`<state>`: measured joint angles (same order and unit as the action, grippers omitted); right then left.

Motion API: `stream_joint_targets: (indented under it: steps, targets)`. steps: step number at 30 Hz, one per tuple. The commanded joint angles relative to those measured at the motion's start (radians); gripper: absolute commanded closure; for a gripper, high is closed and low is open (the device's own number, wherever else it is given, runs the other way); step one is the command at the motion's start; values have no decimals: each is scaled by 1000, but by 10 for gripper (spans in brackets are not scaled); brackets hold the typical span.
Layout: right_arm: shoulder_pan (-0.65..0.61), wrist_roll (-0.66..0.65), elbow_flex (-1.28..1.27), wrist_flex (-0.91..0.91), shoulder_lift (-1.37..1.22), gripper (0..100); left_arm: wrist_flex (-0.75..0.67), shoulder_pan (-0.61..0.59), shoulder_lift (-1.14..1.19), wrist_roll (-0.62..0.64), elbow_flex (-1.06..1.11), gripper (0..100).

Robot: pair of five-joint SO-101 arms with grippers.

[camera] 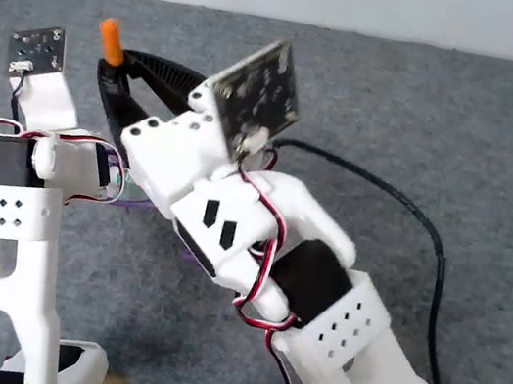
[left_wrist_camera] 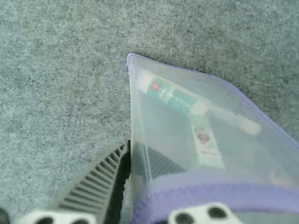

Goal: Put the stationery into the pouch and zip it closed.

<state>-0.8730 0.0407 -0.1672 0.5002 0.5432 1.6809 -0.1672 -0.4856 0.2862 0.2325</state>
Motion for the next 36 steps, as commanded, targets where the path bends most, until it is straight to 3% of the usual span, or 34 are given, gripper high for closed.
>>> stream_joint_targets:
  steps: [1,17,20,24,26,32,36]
  targets:
    - [-10,-66,-141,-127,81,991,-15,3,-5,6,-5,988]
    - [-5,-425,-746,-262,410,986,-15,3,-5,5,-5,988]
    - [-7,-423,-763,-249,417,949,-15,5,-5,5,-5,988]
    - [-28,-391,-718,-148,414,805,-15,8,-5,5,-5,988]
    - [-36,-364,-697,-97,414,779,-17,8,-5,5,-5,988]
    - [-31,-305,-595,-42,420,786,-17,8,-5,5,-5,988]
    - [-31,-296,-516,67,426,940,-17,6,-5,5,-5,988]
